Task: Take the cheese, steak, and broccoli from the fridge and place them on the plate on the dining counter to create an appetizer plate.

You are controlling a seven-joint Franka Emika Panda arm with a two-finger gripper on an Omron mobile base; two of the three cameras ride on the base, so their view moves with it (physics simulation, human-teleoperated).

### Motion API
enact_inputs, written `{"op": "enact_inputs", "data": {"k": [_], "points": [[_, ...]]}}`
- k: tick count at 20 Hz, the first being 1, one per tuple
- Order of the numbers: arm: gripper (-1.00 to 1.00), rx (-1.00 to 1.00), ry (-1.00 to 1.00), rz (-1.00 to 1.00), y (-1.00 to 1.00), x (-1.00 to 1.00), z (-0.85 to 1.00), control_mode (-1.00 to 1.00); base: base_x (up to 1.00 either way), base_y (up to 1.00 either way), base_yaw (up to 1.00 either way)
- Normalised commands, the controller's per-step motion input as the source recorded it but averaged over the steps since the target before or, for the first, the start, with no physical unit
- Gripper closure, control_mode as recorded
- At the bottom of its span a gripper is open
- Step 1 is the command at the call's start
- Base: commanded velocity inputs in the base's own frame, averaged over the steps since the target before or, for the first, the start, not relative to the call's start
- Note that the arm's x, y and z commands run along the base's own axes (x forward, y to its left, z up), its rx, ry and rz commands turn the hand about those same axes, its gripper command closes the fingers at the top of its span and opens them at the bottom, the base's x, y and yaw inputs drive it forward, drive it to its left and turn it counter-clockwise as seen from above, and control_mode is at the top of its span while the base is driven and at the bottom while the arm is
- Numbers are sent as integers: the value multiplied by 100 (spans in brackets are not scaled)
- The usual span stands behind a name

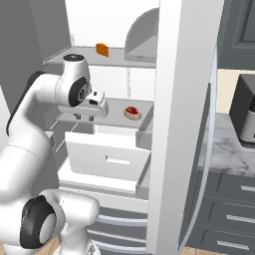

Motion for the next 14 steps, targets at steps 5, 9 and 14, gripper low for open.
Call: {"op": "enact_inputs", "data": {"k": [5,9,14], "points": [[-100,0,-2,0,-2,-8,0,-100,0,0,0],[-100,0,-11,1,-17,-16,0,-100,0,0,0],[-100,0,-27,7,-1,-7,31,-100,0,0,0]]}}
